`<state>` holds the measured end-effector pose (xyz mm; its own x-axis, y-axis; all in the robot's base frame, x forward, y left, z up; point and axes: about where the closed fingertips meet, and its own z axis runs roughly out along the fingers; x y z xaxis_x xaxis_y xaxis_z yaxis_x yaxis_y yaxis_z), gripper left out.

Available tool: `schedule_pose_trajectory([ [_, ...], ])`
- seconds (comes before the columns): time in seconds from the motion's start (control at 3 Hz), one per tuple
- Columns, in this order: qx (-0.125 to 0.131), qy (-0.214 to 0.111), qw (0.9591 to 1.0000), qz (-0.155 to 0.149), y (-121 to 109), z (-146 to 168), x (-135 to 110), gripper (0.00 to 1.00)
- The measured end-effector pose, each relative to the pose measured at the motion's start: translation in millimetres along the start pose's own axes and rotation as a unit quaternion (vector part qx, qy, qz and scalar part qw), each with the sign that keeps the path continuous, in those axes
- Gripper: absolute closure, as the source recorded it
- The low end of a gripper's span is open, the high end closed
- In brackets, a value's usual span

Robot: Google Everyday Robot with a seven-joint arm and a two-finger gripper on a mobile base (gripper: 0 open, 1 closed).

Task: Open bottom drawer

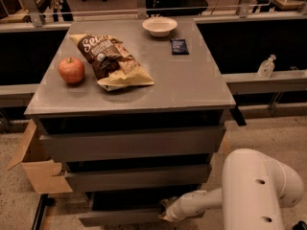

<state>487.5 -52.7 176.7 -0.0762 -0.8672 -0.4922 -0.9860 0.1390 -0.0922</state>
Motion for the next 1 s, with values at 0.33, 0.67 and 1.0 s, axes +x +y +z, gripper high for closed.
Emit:
schedule_pose_trajectory([
  [0.33, -0.003, 0.008, 1.0, -0.002, 19.6, -8.0, 5.0, 1.0],
  [0.67, -0.004, 0.012, 0.9999, 0.002, 38.2, -13.7, 11.3, 1.0],
  [1.0, -0.017, 0.031, 0.9993, 0.012, 92.1, -24.3, 29.6, 1.0],
])
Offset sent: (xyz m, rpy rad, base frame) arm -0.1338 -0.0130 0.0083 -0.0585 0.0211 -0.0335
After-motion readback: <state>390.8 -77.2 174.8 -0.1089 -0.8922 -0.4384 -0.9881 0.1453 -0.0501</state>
